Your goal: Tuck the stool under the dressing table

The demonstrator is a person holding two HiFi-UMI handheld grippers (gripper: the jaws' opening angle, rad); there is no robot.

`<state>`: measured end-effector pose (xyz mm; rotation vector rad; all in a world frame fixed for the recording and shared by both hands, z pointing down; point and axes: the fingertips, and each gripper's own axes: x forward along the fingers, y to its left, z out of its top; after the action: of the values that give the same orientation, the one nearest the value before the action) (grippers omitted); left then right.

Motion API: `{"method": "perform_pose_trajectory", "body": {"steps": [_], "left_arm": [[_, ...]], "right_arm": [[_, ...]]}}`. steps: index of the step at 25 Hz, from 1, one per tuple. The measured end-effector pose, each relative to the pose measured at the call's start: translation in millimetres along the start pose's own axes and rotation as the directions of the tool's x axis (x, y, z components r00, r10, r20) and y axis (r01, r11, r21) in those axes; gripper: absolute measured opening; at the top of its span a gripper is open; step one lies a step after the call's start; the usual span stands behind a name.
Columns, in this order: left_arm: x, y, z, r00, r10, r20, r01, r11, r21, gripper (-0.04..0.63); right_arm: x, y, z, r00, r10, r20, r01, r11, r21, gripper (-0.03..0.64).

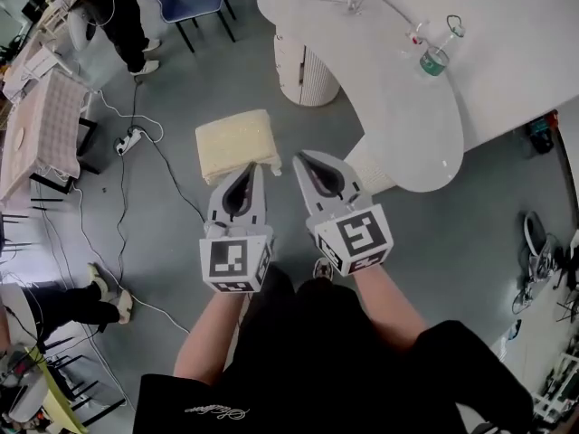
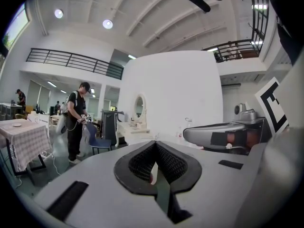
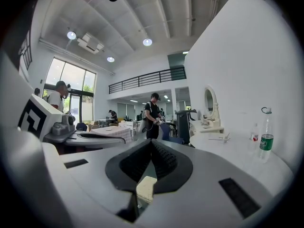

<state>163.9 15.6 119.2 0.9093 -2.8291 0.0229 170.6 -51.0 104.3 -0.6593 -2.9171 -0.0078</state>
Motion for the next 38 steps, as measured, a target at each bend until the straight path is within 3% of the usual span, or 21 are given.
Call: {"method": "perform_pose_trajectory", "body": {"steps": [6, 11, 15, 21, 27, 32, 36, 38], "left_arm": [[-7.3, 63.9, 6.1, 1.0, 0.003, 0.021, -0.003, 1.0, -0.011, 0.005], [-14.1, 111.0, 7.5, 0.999, -0.016, 0.028, 0.016, 1.0, -0.009, 0.005], [-16.3, 147.7, 4.9, 1.0, -0.024, 0.016, 0.024, 1.0, -0.013, 0.005], [-11.5, 183.1, -10.4, 1.0, -0.008, -0.02, 0.007, 1.0, -0.031, 0.005], [15.9, 221.2, -26.0, 0.998, 0.01, -0.063, -0.012, 1.0, -0.028, 0.006], [57.3, 254.6, -29.7, 0.993, 0.006, -0.116, -0.007, 1.0, -0.001, 0.005], [113.3, 268.0, -17.2, 0.984, -0.057, -0.167, 0.067, 0.996, 0.053, 0.005], [141.1, 271.7, -10.0, 0.969, -0.112, -0.222, 0.138, 0.985, 0.104, 0.005]], "right_arm": [[53.3, 38.3, 9.9, 1.0, 0.004, -0.003, -0.004, 1.0, -0.009, 0.006], [82.5, 58.5, 10.6, 0.999, -0.041, -0.007, 0.041, 0.999, -0.007, 0.006], [102.9, 68.6, 9.9, 0.997, -0.077, -0.02, 0.077, 0.997, 0.0, 0.006], [133.4, 78.3, -2.8, 0.996, -0.064, -0.066, 0.065, 0.998, 0.013, 0.006], [183.3, 76.5, -12.8, 0.997, -0.031, -0.077, 0.034, 0.999, 0.037, 0.006], [232.5, 59.8, -22.2, 0.996, -0.013, -0.089, 0.024, 0.993, 0.118, 0.006], [271.8, 29.4, -28.0, 0.994, -0.03, -0.108, 0.052, 0.977, 0.209, 0.006], [292.0, 13.3, -32.2, 0.991, -0.037, -0.127, 0.066, 0.972, 0.226, 0.006]]}}
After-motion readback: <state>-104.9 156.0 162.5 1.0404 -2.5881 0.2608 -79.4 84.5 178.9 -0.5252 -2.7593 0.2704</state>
